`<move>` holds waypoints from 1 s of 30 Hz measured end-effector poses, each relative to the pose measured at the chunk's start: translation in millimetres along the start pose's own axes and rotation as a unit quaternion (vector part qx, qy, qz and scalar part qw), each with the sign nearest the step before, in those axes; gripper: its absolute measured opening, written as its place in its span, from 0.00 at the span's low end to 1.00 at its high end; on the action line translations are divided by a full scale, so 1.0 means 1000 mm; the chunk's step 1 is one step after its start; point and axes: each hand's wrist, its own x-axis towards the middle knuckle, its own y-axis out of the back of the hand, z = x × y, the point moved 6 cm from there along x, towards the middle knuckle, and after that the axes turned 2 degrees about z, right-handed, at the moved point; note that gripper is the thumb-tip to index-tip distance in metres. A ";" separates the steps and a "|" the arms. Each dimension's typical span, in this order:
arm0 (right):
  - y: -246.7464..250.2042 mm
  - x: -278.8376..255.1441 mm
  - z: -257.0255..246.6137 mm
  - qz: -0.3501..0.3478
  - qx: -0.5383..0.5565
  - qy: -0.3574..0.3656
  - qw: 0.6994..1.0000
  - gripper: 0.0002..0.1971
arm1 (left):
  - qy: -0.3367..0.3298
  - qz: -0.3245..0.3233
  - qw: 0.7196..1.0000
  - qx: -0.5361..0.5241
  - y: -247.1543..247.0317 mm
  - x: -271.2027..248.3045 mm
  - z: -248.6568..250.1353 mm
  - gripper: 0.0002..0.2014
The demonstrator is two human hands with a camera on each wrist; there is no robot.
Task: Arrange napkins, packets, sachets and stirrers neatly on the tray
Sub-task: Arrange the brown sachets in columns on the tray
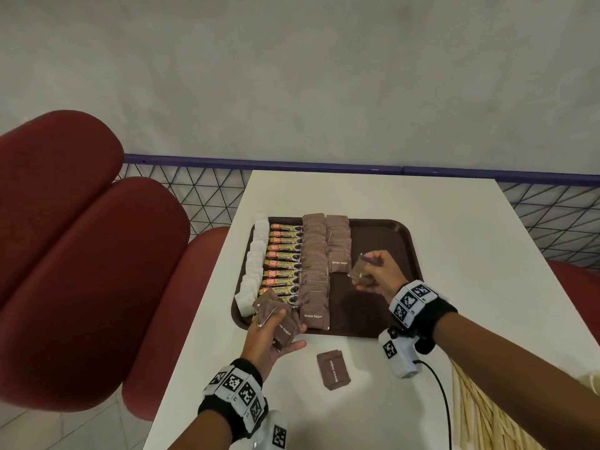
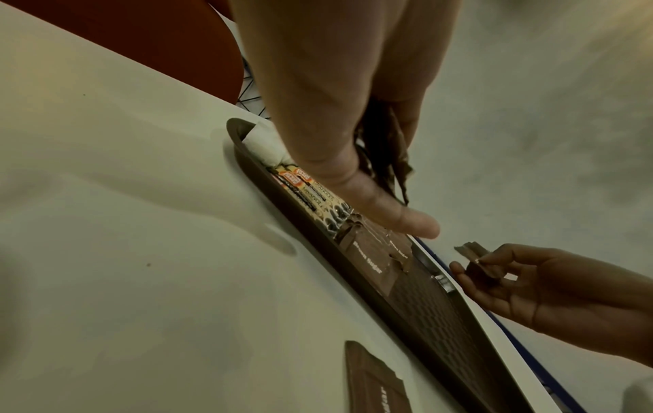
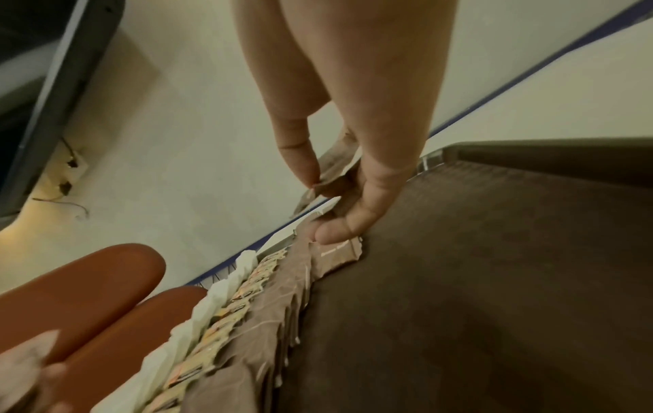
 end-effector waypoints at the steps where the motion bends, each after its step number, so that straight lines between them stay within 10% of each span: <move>1: 0.000 0.003 -0.002 -0.003 -0.023 0.007 1.000 0.14 | 0.001 0.001 1.000 -0.001 0.000 0.000 0.000 0.14; 10: -0.012 0.037 -0.015 0.010 -0.358 0.103 0.928 0.12 | 0.026 0.014 1.000 -0.008 0.010 0.004 -0.007 0.20; 30: -0.039 0.060 0.005 0.072 -0.509 0.132 0.847 0.15 | 0.052 -0.009 0.998 -0.038 0.012 0.005 -0.008 0.16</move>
